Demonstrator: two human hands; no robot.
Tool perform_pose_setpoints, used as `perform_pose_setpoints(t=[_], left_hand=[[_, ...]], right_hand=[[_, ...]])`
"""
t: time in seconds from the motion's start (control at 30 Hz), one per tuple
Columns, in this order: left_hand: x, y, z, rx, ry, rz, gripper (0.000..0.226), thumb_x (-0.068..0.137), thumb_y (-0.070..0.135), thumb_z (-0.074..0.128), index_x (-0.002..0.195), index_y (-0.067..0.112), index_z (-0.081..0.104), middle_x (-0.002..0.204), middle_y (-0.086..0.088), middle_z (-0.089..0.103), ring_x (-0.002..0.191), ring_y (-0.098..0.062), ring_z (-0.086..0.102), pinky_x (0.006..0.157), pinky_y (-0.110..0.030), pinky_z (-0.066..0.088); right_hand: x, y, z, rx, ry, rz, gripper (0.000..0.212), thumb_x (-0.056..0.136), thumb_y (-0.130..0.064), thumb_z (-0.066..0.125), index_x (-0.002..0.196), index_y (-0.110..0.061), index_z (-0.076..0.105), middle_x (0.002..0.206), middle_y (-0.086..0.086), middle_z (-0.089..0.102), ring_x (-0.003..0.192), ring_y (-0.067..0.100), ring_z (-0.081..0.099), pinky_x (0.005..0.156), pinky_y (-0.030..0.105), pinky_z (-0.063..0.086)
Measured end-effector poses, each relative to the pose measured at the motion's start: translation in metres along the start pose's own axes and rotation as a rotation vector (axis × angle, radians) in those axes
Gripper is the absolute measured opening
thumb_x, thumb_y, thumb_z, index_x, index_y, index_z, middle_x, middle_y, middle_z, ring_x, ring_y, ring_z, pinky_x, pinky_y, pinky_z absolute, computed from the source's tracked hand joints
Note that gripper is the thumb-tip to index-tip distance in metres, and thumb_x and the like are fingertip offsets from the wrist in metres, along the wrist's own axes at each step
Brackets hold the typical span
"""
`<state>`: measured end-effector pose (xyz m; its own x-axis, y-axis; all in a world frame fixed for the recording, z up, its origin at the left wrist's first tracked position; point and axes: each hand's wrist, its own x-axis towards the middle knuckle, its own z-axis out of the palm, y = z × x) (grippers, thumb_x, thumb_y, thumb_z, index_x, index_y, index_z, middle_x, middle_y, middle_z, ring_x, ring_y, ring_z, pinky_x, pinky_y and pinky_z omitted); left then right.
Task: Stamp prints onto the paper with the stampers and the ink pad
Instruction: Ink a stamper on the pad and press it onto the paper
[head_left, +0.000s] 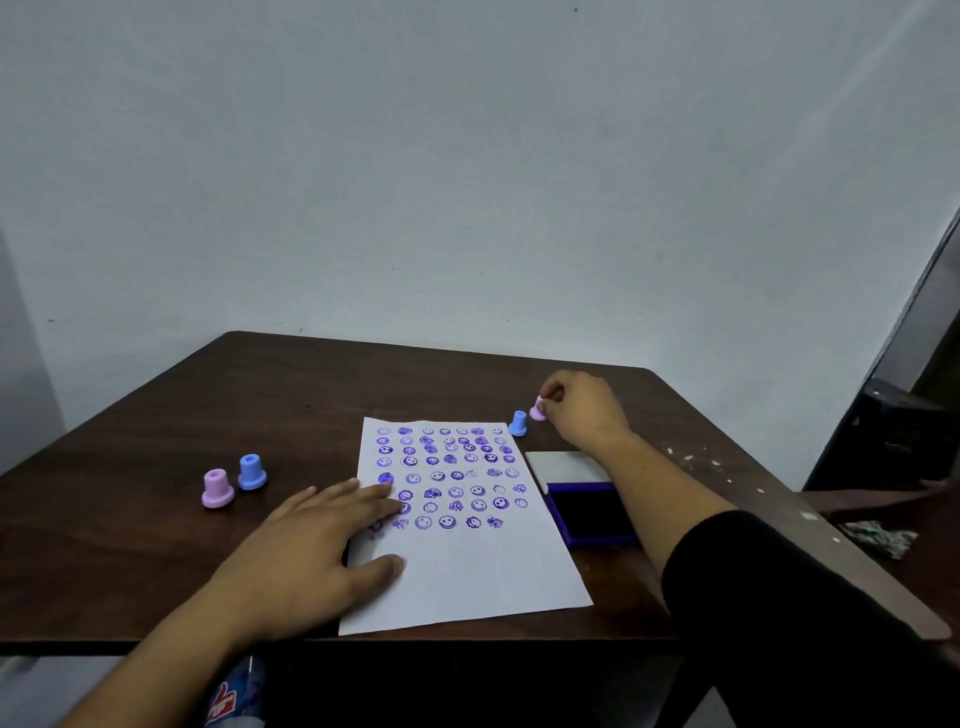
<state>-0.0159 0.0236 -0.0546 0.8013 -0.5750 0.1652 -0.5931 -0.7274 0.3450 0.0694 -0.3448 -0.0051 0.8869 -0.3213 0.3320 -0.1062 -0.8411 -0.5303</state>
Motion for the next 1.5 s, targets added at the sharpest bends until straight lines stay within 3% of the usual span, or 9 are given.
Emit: perform_pose_setpoints(t=[0.17, 0.27, 0.47, 0.6, 0.73, 0.97, 1.23, 1.33, 1.5], left_hand=[[0.001, -0.002, 0.001, 0.006, -0.003, -0.004, 0.079, 0.074, 0.083, 0.034, 0.147, 0.054, 0.038, 0.157, 0.038, 0.021, 0.148, 0.010, 0.012, 0.125, -0.031, 0.010], [0.001, -0.002, 0.001, 0.003, -0.005, -0.008, 0.078, 0.075, 0.082, 0.034, 0.147, 0.054, 0.038, 0.158, 0.038, 0.021, 0.148, 0.010, 0.012, 0.125, -0.032, 0.010], [0.000, 0.000, 0.001, 0.000, -0.009, -0.006, 0.078, 0.073, 0.083, 0.034, 0.146, 0.055, 0.039, 0.159, 0.035, 0.022, 0.149, 0.007, 0.014, 0.125, -0.033, 0.011], [0.000, 0.001, -0.001, -0.005, -0.012, -0.009, 0.080, 0.072, 0.083, 0.033, 0.146, 0.053, 0.040, 0.160, 0.033, 0.024, 0.150, 0.006, 0.015, 0.125, -0.034, 0.012], [-0.001, 0.002, -0.001, 0.000, -0.010, -0.007, 0.080, 0.073, 0.083, 0.034, 0.147, 0.052, 0.040, 0.159, 0.031, 0.026, 0.150, 0.005, 0.016, 0.124, -0.033, 0.013], [0.000, 0.001, -0.001, -0.011, -0.008, -0.012, 0.080, 0.072, 0.082, 0.036, 0.145, 0.051, 0.043, 0.159, 0.031, 0.028, 0.150, 0.004, 0.018, 0.124, -0.035, 0.014], [0.001, -0.001, 0.001, -0.020, 0.004, -0.009, 0.082, 0.071, 0.083, 0.036, 0.146, 0.049, 0.044, 0.159, 0.027, 0.033, 0.149, 0.004, 0.019, 0.125, -0.037, 0.016], [0.001, -0.002, 0.002, -0.020, 0.001, -0.008, 0.081, 0.072, 0.083, 0.036, 0.146, 0.050, 0.044, 0.158, 0.028, 0.033, 0.149, 0.004, 0.019, 0.125, -0.037, 0.015], [0.002, -0.002, 0.001, -0.008, -0.005, -0.011, 0.079, 0.074, 0.082, 0.037, 0.146, 0.051, 0.042, 0.158, 0.029, 0.032, 0.150, 0.003, 0.019, 0.125, -0.037, 0.015]], right_hand=[[-0.016, -0.009, -0.021, 0.129, 0.047, -0.036, 0.007, 0.084, -0.022, 0.073, 0.080, -0.028, 0.073, 0.077, -0.024, 0.078, 0.084, 0.001, 0.074, 0.081, 0.033, 0.060], [-0.039, -0.010, -0.029, 0.227, 0.102, -0.055, 0.007, 0.083, -0.025, 0.078, 0.081, -0.031, 0.075, 0.080, -0.027, 0.078, 0.081, -0.007, 0.072, 0.073, 0.028, 0.057], [-0.098, 0.001, -0.040, 0.336, 0.162, -0.060, 0.005, 0.085, -0.029, 0.078, 0.084, -0.034, 0.076, 0.086, -0.028, 0.079, 0.089, -0.009, 0.071, 0.075, 0.021, 0.051], [-0.129, 0.011, -0.042, 0.302, 0.207, -0.052, 0.004, 0.085, -0.034, 0.080, 0.085, -0.037, 0.077, 0.092, -0.031, 0.076, 0.094, -0.010, 0.067, 0.072, 0.019, 0.048], [-0.148, 0.021, -0.034, 0.235, 0.263, -0.057, 0.011, 0.088, -0.032, 0.079, 0.082, -0.040, 0.075, 0.091, -0.023, 0.075, 0.093, 0.000, 0.066, 0.074, 0.024, 0.052], [-0.157, 0.028, -0.023, 0.129, 0.246, -0.099, 0.013, 0.083, -0.029, 0.084, 0.080, -0.038, 0.074, 0.087, -0.023, 0.074, 0.094, -0.002, 0.062, 0.072, 0.014, 0.042], [-0.158, 0.026, -0.024, 0.059, 0.207, -0.108, 0.007, 0.085, -0.032, 0.085, 0.087, -0.035, 0.079, 0.084, -0.025, 0.068, 0.089, -0.003, 0.061, 0.075, 0.025, 0.048], [-0.159, 0.024, -0.024, 0.007, 0.201, -0.146, 0.003, 0.088, -0.032, 0.083, 0.089, -0.032, 0.080, 0.081, -0.031, 0.063, 0.086, 0.000, 0.058, 0.081, 0.031, 0.050], [-0.159, 0.024, -0.025, -0.071, 0.216, -0.173, 0.006, 0.090, -0.036, 0.080, 0.093, -0.031, 0.081, 0.088, -0.026, 0.067, 0.091, 0.004, 0.056, 0.092, 0.043, 0.054]])
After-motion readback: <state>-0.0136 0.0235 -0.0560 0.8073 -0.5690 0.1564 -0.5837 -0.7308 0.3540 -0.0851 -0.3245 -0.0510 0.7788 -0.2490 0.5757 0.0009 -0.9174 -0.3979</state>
